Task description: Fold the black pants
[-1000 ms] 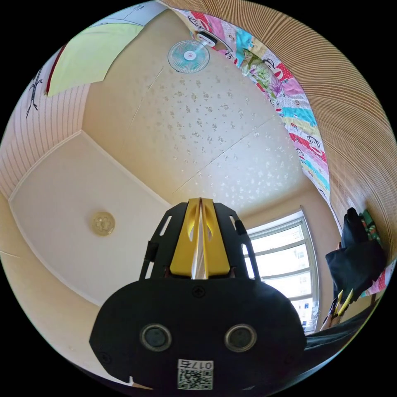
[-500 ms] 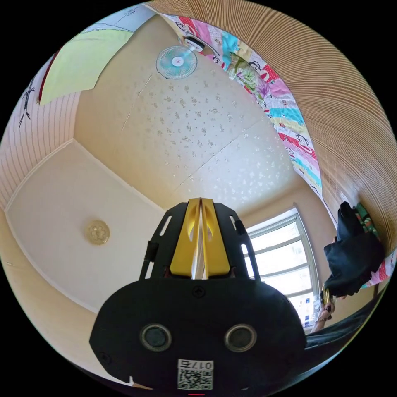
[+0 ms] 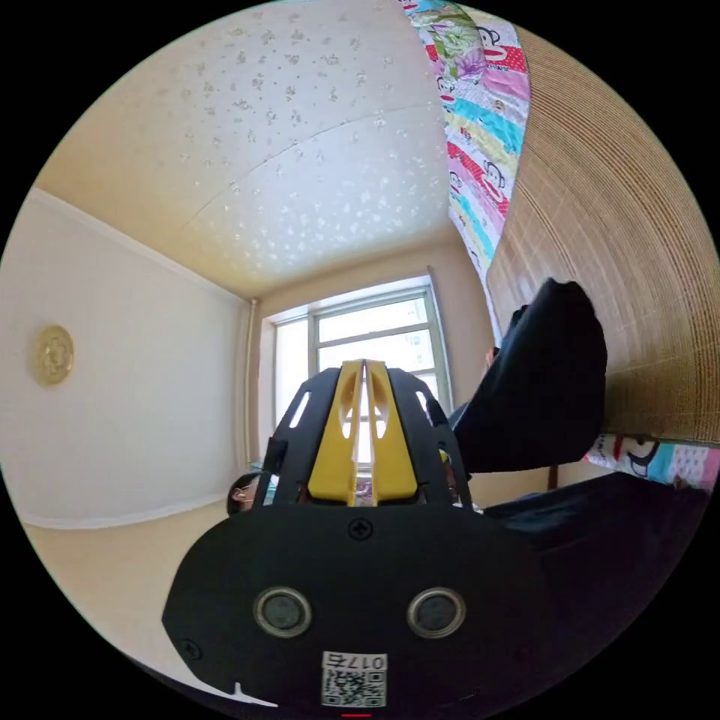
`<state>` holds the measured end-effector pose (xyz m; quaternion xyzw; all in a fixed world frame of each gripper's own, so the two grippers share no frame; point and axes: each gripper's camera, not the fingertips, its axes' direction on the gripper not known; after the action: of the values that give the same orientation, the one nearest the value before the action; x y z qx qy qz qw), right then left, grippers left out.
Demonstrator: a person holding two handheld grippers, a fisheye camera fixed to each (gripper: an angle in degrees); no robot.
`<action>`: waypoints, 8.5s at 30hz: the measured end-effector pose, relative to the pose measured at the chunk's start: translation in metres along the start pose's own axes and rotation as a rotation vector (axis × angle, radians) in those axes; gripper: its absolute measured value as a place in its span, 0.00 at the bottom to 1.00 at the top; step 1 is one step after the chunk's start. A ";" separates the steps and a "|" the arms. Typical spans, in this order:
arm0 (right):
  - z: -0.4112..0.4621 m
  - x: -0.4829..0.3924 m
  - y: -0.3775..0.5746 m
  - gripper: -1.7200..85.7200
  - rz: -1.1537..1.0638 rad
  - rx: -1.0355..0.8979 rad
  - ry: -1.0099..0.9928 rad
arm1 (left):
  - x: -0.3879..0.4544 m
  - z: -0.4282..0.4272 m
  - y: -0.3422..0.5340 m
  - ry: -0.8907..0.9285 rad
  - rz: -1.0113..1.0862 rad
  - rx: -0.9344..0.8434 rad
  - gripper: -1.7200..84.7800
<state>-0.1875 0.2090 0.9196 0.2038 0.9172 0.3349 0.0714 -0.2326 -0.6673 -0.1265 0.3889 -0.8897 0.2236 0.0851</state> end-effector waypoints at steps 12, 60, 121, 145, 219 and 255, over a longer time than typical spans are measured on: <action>0.048 0.135 -0.044 0.08 0.081 -0.270 0.856 | -0.093 0.159 0.058 0.313 -0.640 -0.059 0.01; 0.112 0.133 -0.066 0.07 -0.687 -0.431 -0.159 | -0.026 0.253 0.084 0.000 -0.694 0.052 0.19; 0.085 -0.060 0.074 0.02 -0.640 0.403 0.421 | 0.140 0.426 -0.082 0.185 0.215 0.041 0.03; 0.652 -0.236 -0.201 0.17 -0.671 -0.500 0.962 | 0.045 0.126 0.039 -0.181 -0.665 0.553 0.15; -0.165 -0.370 0.362 0.11 0.612 0.954 0.003 | -0.113 0.006 0.304 -0.316 -1.697 0.556 0.06; 0.099 -0.564 -0.073 0.08 -0.420 0.026 1.060 | -0.085 -0.052 0.064 -0.508 -1.198 0.760 0.08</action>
<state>0.3262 -0.0212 0.7933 -0.1779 0.8524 0.3589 -0.3361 -0.2221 -0.5495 -0.1293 0.8485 -0.3796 0.3341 -0.1558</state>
